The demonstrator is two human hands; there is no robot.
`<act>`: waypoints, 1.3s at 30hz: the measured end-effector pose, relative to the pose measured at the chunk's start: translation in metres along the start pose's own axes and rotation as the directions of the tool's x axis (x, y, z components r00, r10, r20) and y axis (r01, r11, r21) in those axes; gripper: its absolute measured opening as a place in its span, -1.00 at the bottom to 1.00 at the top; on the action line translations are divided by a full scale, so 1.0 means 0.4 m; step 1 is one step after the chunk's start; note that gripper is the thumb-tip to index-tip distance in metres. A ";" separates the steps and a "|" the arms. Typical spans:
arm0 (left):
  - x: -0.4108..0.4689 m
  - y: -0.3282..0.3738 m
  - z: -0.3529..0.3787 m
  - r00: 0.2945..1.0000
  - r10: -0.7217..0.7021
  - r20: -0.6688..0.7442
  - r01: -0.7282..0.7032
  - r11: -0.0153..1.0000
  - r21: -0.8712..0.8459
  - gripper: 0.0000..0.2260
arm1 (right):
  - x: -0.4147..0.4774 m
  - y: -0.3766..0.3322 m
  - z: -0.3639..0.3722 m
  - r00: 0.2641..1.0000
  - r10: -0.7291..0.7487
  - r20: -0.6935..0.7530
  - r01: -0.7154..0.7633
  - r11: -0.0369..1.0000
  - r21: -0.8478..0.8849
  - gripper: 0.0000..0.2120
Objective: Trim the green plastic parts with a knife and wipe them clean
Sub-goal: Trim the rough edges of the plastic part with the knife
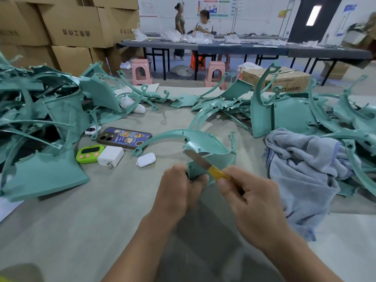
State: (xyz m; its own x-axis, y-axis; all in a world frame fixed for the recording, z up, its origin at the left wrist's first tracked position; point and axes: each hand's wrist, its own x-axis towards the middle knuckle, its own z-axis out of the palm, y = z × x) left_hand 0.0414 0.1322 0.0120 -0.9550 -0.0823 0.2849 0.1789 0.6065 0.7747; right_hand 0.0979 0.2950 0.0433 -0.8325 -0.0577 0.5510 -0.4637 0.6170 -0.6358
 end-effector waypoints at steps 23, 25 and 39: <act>-0.009 0.005 -0.010 1.000 -0.023 0.018 0.023 1.000 -0.020 -0.68 | 0.009 0.030 -0.011 0.997 0.079 -0.021 -0.080 0.994 -0.070 -0.73; -0.005 0.009 -0.019 0.998 -0.062 0.021 0.063 0.996 -0.069 -0.68 | 0.032 0.062 -0.025 0.974 0.170 -0.150 -0.191 0.972 -0.136 -0.69; 0.029 0.023 -0.080 0.897 -0.361 0.255 0.341 0.199 -0.919 -0.72 | 0.060 0.142 -0.034 0.924 0.376 -0.062 -0.333 0.876 0.348 -0.80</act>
State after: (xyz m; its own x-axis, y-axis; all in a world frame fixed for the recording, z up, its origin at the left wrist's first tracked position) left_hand 0.0394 0.1115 0.0405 -0.9815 -0.0916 -0.1679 -0.0726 -0.6336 0.7702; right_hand 0.0555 0.3392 0.0279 -0.9252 0.2274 0.3037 -0.2345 0.2867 -0.9289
